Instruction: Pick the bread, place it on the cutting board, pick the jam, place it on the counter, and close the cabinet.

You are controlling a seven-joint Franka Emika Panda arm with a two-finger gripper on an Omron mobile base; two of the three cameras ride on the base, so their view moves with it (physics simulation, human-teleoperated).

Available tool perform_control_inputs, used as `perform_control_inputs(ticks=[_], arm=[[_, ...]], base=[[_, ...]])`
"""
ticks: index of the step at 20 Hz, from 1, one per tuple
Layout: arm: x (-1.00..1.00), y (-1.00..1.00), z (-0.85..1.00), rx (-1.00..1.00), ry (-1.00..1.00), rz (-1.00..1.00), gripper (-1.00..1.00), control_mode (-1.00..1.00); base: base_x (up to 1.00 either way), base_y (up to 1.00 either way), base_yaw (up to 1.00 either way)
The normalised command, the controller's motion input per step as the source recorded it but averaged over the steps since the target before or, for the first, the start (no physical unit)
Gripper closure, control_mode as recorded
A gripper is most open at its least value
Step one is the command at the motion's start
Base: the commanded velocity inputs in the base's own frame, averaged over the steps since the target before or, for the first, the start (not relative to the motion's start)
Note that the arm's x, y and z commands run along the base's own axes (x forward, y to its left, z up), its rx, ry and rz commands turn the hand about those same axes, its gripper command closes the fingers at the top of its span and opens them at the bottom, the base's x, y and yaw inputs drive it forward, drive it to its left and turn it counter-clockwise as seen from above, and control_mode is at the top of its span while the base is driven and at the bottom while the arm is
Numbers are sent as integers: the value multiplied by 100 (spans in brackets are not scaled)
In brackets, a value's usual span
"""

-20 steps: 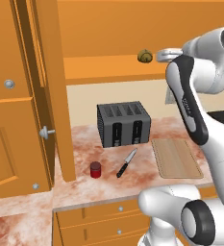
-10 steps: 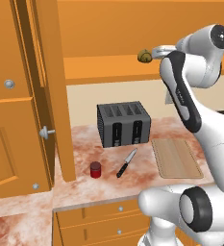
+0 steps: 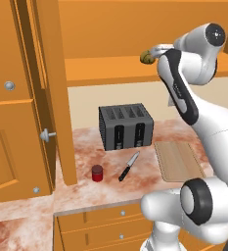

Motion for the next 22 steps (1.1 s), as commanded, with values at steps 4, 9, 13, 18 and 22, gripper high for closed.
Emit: perform_control_inputs(ticks=[4, 9, 13, 18, 22], arm=[[25, 0, -3, 0, 3, 0, -100, -100], [22, 0, -8, 0, 3, 0, -100, -100], [23, 0, -11, 0, 2, 0, -100, -100], [20, 0, -14, 0, 1, 1, -100, -100], [24, 0, -4, 0, 1, 1, -100, -100]], base=[[0, 0, 0], [0, 0, 0], [0, 0, 0], [0, 0, 0], [0, 0, 0]])
